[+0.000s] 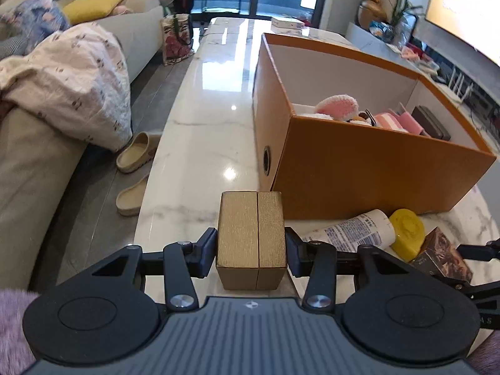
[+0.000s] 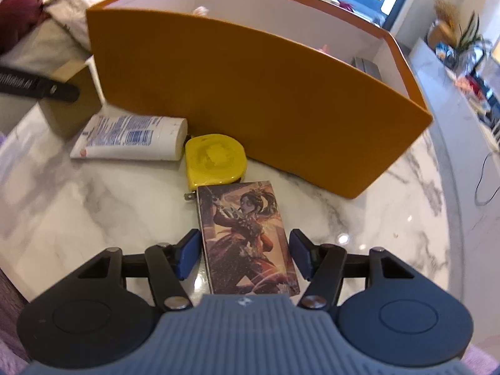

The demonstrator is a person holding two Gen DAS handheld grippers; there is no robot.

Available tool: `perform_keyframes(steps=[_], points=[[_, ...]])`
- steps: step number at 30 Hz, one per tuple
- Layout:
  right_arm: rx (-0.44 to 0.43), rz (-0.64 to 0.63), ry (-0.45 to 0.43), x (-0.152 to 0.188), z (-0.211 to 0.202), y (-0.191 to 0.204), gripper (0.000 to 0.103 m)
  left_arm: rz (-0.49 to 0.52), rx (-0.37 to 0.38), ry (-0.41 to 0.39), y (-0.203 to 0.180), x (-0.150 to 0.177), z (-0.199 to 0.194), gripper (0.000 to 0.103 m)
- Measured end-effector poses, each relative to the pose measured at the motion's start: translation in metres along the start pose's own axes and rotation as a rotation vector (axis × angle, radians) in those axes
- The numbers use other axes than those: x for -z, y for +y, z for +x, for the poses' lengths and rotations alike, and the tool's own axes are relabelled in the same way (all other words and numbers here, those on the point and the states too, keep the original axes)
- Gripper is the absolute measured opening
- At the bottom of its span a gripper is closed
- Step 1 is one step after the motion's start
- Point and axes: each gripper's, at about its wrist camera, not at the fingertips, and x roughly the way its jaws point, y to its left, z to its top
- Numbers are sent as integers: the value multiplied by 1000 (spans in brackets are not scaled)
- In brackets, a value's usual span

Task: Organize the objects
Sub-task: 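Grasp the tan cardboard box with left gripper while right gripper grasps the illustrated card box, then lift the tan box and card box and carry both over the orange box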

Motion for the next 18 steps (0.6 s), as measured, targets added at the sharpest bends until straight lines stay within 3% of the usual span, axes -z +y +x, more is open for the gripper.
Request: perform_keyframes(steps=[6, 10, 14, 18], points=[[-129, 180, 11, 4, -8, -22, 63, -31, 27, -41, -9, 9, -34, 52], [-215, 272, 13, 15, -12, -27, 63, 15, 109, -64, -35, 12, -50, 52], [-312, 407, 27, 26, -14, -38, 63, 62, 225, -28, -67, 19, -46, 52], [-412, 594, 57, 40, -13, -57, 63, 102, 257, 16, -93, 29, -30, 52]])
